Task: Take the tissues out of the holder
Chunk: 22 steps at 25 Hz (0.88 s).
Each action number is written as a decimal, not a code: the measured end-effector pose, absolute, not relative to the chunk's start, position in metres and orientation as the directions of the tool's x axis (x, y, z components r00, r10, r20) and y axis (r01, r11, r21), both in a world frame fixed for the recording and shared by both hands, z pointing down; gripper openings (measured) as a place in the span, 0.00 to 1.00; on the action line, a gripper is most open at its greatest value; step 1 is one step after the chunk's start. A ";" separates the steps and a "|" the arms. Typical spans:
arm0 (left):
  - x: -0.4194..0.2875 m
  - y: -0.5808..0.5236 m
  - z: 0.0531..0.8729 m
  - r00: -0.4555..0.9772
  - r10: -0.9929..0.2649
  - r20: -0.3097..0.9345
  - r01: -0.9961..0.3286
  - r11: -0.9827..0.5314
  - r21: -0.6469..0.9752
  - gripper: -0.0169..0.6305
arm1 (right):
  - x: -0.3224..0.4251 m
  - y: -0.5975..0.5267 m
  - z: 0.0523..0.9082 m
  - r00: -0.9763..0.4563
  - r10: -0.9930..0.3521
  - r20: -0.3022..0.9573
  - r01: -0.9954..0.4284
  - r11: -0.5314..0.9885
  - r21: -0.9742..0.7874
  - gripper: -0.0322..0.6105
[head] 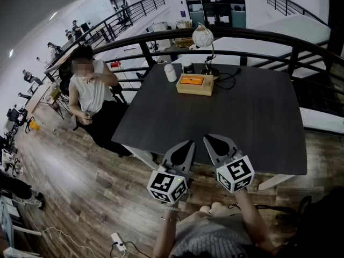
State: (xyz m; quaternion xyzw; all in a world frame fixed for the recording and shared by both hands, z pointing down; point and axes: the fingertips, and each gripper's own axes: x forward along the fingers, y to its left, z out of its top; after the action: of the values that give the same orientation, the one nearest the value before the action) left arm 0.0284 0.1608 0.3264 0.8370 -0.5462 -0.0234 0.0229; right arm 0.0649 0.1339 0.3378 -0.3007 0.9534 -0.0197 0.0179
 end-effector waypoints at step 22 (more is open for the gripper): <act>0.048 0.133 0.326 0.376 -0.927 -0.006 -0.925 -0.376 0.063 0.04 | 0.085 0.107 0.335 -0.842 -0.539 -0.034 -0.536 0.841 -0.066 0.07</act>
State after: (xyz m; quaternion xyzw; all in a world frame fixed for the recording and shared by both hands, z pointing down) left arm 0.0482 0.1332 0.3258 0.8291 -0.5582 -0.0201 0.0244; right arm 0.0849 0.1074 0.3346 -0.2803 0.9592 -0.0268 0.0254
